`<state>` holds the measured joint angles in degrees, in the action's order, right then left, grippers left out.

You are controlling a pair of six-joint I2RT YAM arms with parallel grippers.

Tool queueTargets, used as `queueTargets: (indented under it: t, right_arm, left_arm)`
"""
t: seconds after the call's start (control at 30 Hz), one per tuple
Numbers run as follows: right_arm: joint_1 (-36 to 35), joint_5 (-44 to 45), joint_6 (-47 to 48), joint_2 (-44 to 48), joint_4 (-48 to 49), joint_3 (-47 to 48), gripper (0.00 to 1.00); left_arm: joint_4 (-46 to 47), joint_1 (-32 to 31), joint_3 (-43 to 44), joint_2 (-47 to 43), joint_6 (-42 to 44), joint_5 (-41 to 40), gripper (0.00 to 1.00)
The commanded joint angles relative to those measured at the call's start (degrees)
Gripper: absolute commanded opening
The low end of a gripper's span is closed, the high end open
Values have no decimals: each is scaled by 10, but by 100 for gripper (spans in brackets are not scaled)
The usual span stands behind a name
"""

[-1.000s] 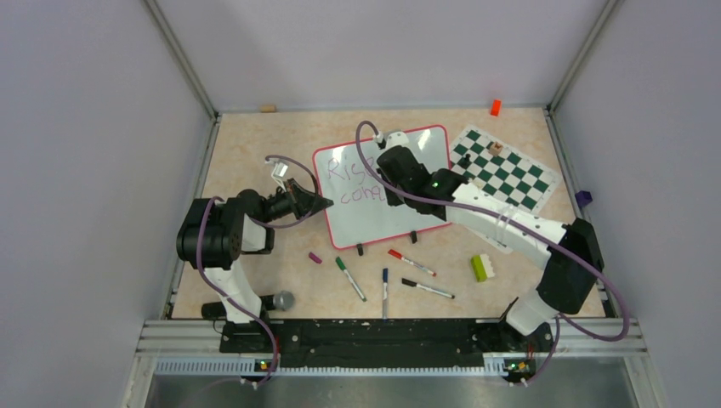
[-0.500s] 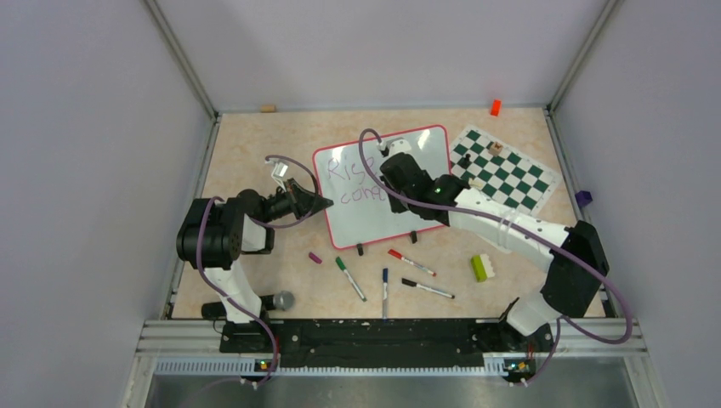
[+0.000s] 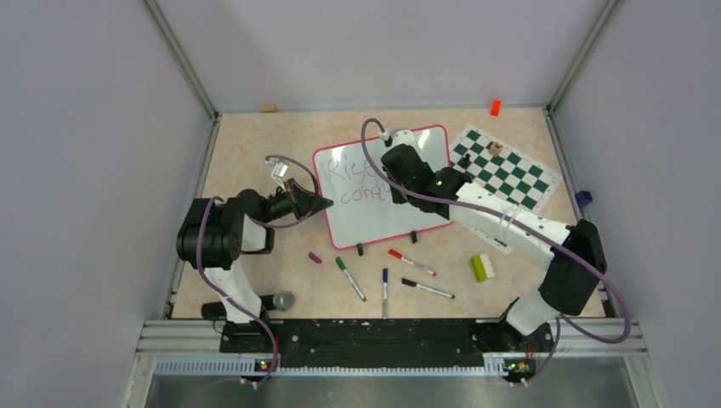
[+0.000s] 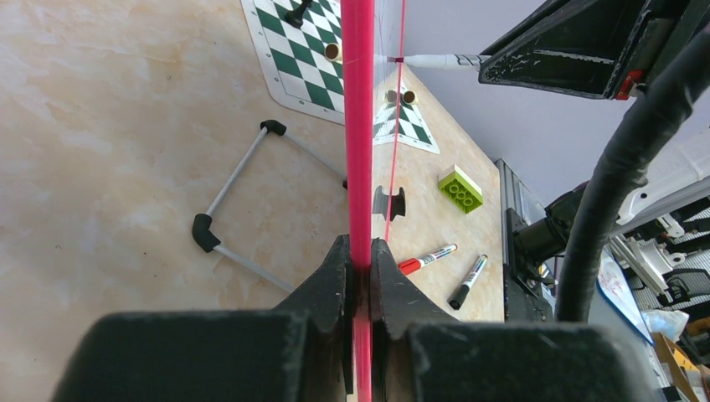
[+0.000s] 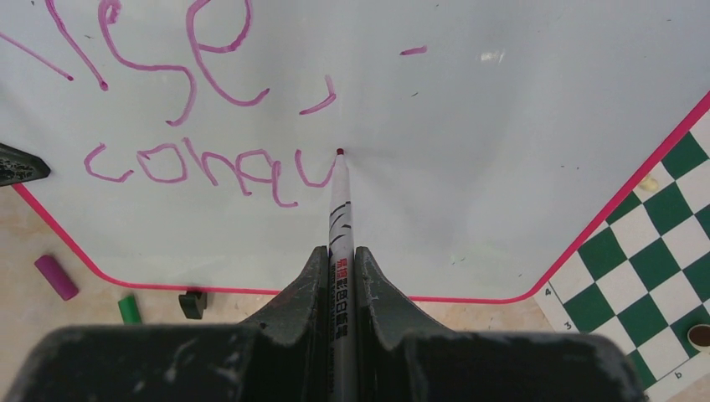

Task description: Write a sentence on the whiteboard

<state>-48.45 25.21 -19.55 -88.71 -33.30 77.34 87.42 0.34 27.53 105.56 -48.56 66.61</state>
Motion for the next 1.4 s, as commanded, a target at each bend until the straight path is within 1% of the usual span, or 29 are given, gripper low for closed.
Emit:
queueTargets:
  t: [0.0,0.33,0.5,0.73,0.93,1.37]
  right_arm:
    - [10,17,2,-12,13,31,0]
    - [11,-21,-15,14,14,-24,0]
    - [10,-22,-15,28,14,-44,0]
    - [10,11,-17,44,2,-33,0]
    - [11,-3,-13,87,20,-39,0]
    - [19,1,-7,54,12,-25,0]
  left_arm:
    - [54,-7,6,2,21,18,0]
    - [54,-7,5,2,21,18,0]
    - [54,-7,5,1,21,17,0]
    - [54,-7,4,1,22,16,0]
    - [54,-7,4,1,21,17,0]
    - [54,-7,5,0,21,18,0]
